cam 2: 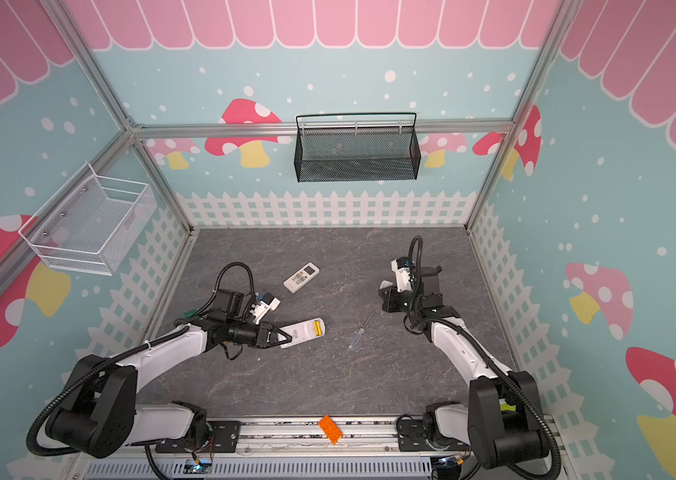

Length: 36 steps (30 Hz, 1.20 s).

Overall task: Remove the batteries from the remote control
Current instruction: 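Carry the battery cover away with the right gripper and drop it on the table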

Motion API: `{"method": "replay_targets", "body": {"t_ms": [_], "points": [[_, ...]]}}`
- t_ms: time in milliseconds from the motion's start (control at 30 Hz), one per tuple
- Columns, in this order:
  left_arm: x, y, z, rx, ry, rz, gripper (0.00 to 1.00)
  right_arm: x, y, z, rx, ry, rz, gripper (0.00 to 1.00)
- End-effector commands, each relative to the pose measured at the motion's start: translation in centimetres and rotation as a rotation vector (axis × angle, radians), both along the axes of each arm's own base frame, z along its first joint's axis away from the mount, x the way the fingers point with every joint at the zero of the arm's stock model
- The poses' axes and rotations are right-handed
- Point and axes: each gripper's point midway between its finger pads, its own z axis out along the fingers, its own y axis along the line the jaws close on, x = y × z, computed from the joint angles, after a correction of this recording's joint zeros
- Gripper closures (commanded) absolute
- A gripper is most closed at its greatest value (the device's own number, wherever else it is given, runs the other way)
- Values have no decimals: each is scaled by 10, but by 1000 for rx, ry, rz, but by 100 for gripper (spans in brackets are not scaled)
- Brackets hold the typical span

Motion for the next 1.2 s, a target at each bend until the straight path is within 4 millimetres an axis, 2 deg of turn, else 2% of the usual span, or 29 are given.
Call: {"method": "replay_targets", "body": {"t_ms": [0, 200, 433, 700, 900, 1167], "points": [[4, -11, 5, -8, -1, -14, 100, -2, -40, -23, -108, 94, -131, 100], [6, -20, -5, -16, 84, -16, 100, 3, -76, -47, -171, 170, -202, 100], [22, -28, -19, 24, 225, -20, 100, 1, -103, -72, -198, 241, -242, 100], [18, -26, -41, 94, 292, -9, 100, -1, -109, -87, -208, 288, -251, 100], [21, -21, -44, 139, 312, 10, 89, -6, -112, -108, -228, 349, -258, 100], [31, -2, -55, 201, 323, 67, 71, -6, -109, -117, -217, 380, -239, 99]]}}
